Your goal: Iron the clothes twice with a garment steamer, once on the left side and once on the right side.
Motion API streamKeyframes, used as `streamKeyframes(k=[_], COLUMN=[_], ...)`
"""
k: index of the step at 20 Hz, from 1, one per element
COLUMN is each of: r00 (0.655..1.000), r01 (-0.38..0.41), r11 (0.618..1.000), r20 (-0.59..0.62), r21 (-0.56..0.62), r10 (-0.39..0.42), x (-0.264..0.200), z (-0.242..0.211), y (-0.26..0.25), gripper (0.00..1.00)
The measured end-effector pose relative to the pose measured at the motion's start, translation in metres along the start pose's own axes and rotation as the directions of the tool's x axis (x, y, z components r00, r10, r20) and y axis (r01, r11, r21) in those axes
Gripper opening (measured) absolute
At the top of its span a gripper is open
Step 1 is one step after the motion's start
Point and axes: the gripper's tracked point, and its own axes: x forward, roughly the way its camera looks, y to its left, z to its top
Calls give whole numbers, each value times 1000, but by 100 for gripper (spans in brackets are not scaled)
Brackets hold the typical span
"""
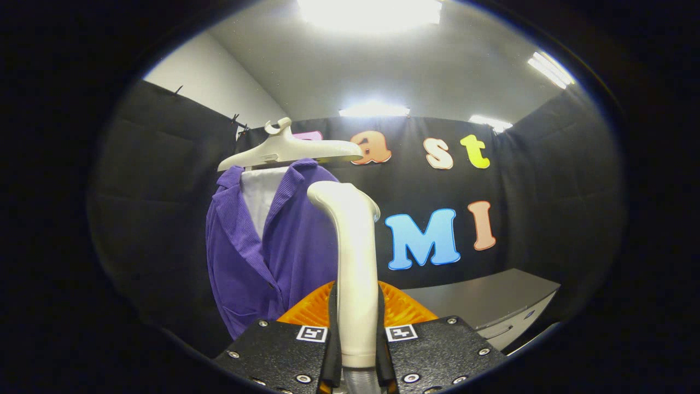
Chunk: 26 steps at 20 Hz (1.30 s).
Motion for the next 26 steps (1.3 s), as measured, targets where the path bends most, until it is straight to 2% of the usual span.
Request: streamKeyframes(k=[3,12,18,26], r00=[999,994,995,990], r01=[31,106,89,51], r11=[996,979,962,956], r20=[-3,17,-16,-114], r21=[-78,-173,-258,-289], r10=[-32,-104,-96,-88], x=[12,28,17,-5], z=[-3,-19,-51,-118], y=[18,26,26,26], gripper=[24,24,24,25])
